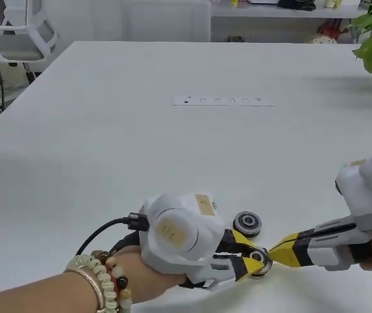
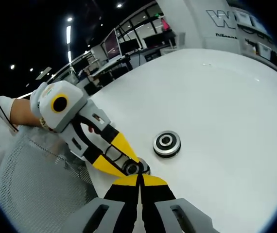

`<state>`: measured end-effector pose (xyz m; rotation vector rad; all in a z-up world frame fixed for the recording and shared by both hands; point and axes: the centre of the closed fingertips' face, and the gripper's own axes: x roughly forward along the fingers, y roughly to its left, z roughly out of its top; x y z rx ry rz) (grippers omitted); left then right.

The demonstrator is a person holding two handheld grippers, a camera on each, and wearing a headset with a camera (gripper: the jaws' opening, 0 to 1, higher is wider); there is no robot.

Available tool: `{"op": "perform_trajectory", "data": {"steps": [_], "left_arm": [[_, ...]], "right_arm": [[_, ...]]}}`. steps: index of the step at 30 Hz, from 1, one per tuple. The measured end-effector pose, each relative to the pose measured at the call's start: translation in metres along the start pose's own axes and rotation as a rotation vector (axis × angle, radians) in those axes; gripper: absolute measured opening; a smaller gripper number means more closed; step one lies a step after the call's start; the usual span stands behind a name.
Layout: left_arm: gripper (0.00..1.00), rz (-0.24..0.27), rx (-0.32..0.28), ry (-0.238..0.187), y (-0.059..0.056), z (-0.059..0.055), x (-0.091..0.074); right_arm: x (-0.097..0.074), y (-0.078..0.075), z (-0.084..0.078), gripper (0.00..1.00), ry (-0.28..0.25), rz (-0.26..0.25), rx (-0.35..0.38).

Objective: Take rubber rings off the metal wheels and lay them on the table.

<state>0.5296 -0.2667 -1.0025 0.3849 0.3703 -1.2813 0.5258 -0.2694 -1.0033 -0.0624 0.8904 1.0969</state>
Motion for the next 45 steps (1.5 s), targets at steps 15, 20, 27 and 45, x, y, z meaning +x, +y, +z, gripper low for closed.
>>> {"op": "perform_trajectory", "data": {"steps": [15, 20, 27, 45], "left_arm": [[0.14, 0.002, -0.003, -0.002, 0.0001, 0.0, -0.0001], [0.14, 0.002, -0.005, -0.003, 0.0, 0.0001, -0.0002], [0.14, 0.003, -0.007, -0.004, 0.0, 0.0001, -0.0002], [0.14, 0.005, -0.007, 0.0, 0.0001, -0.0004, -0.0002]], "right_arm": [[0.0011, 0.0056, 0.0039, 0.0, -0.008, 0.016, -0.005], [0.0018, 0.0061, 0.0044, 0.0, -0.009, 0.016, -0.001], [0.0015, 0.0061, 0.0053, 0.0, -0.014, 0.02, 0.012], [0.0015, 0.007, 0.0068, 0.0, -0.025, 0.034, 0.053]]}}
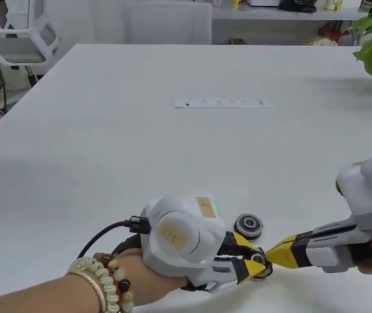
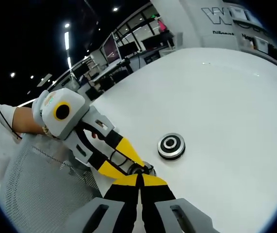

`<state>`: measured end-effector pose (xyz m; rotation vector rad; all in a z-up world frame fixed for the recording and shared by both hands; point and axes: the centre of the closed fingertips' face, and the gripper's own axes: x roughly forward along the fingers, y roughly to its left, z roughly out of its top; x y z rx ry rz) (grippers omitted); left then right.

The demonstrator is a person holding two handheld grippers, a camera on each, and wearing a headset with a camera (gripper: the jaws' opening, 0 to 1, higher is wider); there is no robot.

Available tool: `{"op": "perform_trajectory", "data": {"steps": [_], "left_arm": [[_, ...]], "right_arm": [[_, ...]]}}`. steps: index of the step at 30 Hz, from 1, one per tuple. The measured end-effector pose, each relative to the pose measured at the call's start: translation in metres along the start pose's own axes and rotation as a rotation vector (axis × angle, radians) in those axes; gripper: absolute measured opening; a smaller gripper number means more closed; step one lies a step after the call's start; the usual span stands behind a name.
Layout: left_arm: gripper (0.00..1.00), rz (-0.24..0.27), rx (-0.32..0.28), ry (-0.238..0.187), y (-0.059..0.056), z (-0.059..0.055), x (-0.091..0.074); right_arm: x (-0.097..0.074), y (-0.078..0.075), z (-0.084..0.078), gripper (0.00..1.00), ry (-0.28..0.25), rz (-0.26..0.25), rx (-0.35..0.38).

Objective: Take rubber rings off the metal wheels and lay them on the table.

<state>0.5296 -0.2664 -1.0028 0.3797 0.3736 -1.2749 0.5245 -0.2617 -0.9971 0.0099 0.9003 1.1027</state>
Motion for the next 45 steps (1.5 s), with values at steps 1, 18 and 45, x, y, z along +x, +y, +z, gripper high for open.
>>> {"op": "perform_trajectory", "data": {"steps": [1, 18, 45], "left_arm": [[0.14, 0.001, 0.0, 0.0, 0.0, 0.0, 0.0], [0.14, 0.012, -0.007, 0.003, 0.0, 0.0, 0.0], [0.4, -0.071, 0.033, 0.031, -0.004, 0.042, -0.04]], "right_arm": [[0.0, 0.0, 0.0, 0.0, 0.0, 0.001, 0.0], [0.001, 0.0, 0.005, 0.0, -0.021, -0.007, 0.011], [-0.01, 0.004, 0.025, 0.0, -0.091, -0.028, 0.015]]}}
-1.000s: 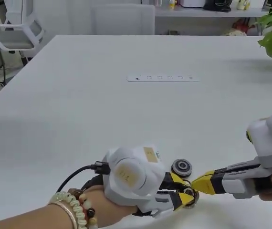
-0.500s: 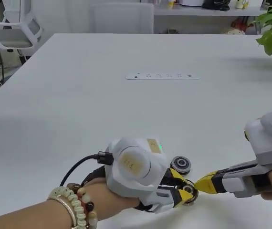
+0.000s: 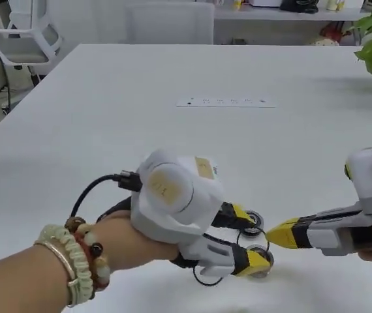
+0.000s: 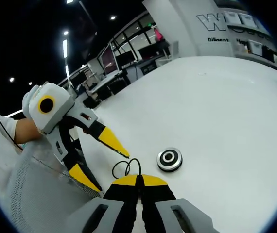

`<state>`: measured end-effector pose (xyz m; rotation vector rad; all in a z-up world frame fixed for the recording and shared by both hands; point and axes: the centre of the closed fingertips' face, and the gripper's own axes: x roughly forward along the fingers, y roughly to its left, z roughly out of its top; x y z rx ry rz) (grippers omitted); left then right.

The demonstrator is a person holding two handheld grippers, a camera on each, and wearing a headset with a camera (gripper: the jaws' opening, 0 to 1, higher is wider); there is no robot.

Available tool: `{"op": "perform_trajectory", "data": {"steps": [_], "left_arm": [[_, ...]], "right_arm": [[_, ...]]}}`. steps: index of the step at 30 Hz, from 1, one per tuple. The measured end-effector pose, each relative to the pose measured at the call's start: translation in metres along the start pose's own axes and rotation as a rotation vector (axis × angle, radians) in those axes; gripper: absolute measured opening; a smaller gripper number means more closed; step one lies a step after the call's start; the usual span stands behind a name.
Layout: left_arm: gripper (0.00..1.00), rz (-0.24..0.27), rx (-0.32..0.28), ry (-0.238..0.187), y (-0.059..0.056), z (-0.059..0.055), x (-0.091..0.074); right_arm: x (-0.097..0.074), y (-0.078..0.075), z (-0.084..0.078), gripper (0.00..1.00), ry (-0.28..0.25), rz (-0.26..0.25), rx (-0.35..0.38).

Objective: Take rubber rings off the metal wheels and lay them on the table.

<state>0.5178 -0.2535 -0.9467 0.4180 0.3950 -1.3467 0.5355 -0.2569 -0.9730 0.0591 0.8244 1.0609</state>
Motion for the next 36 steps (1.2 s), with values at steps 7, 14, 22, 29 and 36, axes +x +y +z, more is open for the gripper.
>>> {"op": "perform_trajectory", "data": {"steps": [7, 14, 22, 29, 36], "left_arm": [[0.51, 0.038, 0.005, -0.013, 0.01, 0.011, -0.04], [0.59, 0.099, -0.007, -0.024, 0.018, 0.012, -0.079], [0.67, 0.184, -0.007, -0.035, 0.019, 0.007, -0.115], [0.74, 0.231, -0.042, -0.038, 0.01, -0.006, -0.133], [0.76, 0.283, -0.123, -0.053, 0.003, -0.023, -0.142]], "right_arm": [[-0.005, 0.009, 0.016, 0.0, -0.07, 0.04, 0.015], [-0.009, 0.013, 0.024, 0.0, -0.108, 0.054, 0.015], [-0.009, 0.017, 0.028, 0.0, -0.117, 0.06, 0.007], [-0.007, 0.02, 0.03, 0.0, -0.115, 0.063, 0.002], [-0.004, 0.022, 0.029, 0.0, -0.105, 0.062, -0.002]]}}
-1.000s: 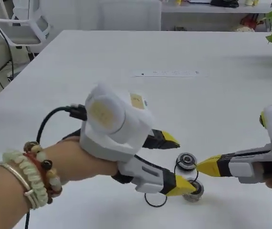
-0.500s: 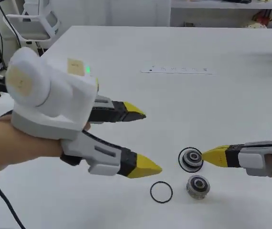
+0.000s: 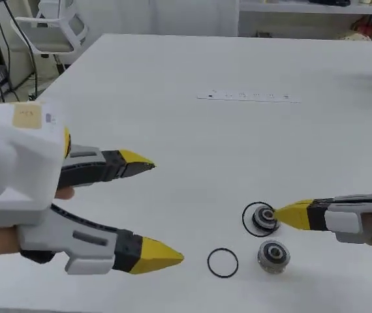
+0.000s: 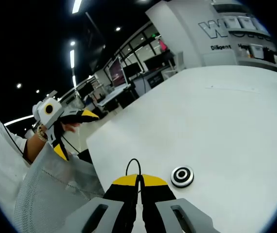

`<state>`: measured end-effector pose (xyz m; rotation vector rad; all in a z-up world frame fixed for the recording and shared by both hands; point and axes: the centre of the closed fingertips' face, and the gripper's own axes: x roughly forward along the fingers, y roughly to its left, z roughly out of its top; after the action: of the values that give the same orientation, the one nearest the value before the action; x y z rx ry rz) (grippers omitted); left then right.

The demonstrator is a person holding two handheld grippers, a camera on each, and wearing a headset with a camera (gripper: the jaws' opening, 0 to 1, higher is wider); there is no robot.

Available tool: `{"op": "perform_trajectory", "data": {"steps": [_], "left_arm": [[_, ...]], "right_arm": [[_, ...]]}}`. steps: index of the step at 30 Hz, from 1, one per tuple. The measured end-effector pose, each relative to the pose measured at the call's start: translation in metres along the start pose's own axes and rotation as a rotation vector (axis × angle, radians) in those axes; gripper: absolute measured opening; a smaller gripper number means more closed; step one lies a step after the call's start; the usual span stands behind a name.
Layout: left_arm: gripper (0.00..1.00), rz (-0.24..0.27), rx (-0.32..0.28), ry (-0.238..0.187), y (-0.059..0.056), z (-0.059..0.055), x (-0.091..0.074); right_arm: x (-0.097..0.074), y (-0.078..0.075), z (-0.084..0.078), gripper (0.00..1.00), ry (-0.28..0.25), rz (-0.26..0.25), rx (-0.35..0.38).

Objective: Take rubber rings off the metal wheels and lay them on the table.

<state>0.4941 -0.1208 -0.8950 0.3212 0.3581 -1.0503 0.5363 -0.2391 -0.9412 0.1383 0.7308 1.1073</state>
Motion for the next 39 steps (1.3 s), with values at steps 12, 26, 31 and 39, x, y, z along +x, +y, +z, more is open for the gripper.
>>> {"op": "perform_trajectory", "data": {"steps": [12, 26, 31, 39], "left_arm": [[0.82, 0.025, -0.08, 0.007, -0.007, -0.021, -0.004], [0.96, 0.02, -0.137, 0.052, -0.016, -0.043, 0.005], [0.98, 0.011, -0.15, 0.051, -0.019, -0.043, 0.006], [0.96, 0.001, -0.161, 0.071, -0.021, -0.048, 0.007]], "right_arm": [[0.009, 0.005, -0.005, 0.0, 0.034, -0.004, -0.013], [0.021, 0.013, -0.016, 0.0, 0.098, 0.013, -0.038], [0.026, 0.013, -0.023, 0.0, 0.131, 0.014, -0.052], [0.032, 0.014, -0.027, 0.0, 0.151, 0.009, -0.064]]}}
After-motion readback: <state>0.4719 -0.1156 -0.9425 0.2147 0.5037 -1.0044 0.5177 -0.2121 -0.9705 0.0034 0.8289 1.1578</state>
